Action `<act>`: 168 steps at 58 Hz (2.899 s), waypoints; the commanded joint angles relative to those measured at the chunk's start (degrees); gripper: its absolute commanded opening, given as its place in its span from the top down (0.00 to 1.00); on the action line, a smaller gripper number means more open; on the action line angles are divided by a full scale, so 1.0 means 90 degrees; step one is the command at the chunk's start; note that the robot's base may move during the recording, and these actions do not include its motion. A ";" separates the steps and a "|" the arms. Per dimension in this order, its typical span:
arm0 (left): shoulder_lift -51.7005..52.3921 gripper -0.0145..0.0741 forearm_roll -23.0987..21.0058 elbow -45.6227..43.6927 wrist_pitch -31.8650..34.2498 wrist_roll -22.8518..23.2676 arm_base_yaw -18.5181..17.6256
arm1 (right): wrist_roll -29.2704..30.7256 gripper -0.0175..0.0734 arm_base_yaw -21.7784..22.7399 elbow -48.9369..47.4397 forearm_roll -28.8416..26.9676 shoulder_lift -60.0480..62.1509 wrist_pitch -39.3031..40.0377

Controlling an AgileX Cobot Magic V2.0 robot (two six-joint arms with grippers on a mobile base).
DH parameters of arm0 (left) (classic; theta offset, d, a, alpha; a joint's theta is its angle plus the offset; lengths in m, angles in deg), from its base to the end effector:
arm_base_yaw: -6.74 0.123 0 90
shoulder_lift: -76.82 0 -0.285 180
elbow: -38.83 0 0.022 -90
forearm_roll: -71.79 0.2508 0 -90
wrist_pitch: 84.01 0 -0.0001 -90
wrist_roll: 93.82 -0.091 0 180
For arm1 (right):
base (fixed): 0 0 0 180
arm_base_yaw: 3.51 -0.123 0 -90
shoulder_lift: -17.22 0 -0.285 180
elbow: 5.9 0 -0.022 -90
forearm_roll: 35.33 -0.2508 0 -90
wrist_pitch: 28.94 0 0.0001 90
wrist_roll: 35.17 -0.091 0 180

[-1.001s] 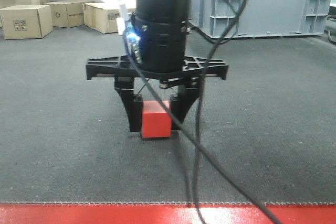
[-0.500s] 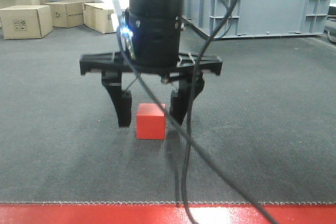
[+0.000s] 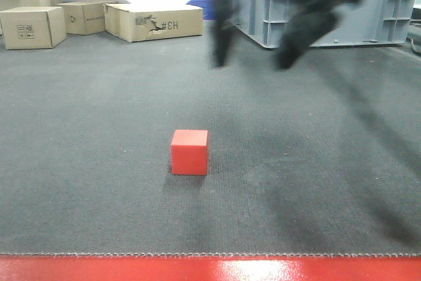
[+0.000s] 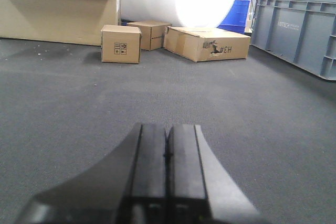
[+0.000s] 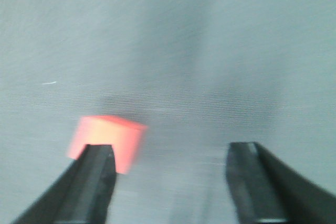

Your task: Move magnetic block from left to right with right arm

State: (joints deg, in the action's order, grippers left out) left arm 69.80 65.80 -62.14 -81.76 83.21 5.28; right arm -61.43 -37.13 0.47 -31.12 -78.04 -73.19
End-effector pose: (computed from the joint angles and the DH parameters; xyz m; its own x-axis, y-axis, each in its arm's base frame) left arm 0.0563 -0.0011 0.2068 0.1065 -0.0553 -0.9928 0.0270 0.9982 -0.0527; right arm 0.2751 0.1773 0.3026 -0.8416 -0.0863 -0.5332 -0.2143 0.9595 0.1829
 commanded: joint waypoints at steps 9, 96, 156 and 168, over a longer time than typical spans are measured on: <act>0.0055 0.98 -0.0030 0.0049 0.0551 -0.0001 0.0007 | 0.1879 0.58 0.1518 0.1545 -0.0261 0.1777 0.0874; 0.0055 0.98 -0.0030 0.0049 0.0551 -0.0001 0.0007 | 0.3417 0.76 0.3511 0.6749 -0.1041 0.9514 0.4809; 0.0055 0.98 -0.0030 0.0049 0.0551 -0.0001 0.0007 | 0.3069 0.76 0.3666 0.8067 -0.0826 0.9921 0.5567; 0.0055 0.98 -0.0030 0.0049 0.0551 -0.0001 0.0007 | 0.3069 0.76 0.3666 0.8067 -0.0826 0.9921 0.5567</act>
State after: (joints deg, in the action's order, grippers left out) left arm 69.80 65.80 -62.14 -81.76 83.21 5.28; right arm -33.83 -4.43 72.98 -38.93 10.02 -28.62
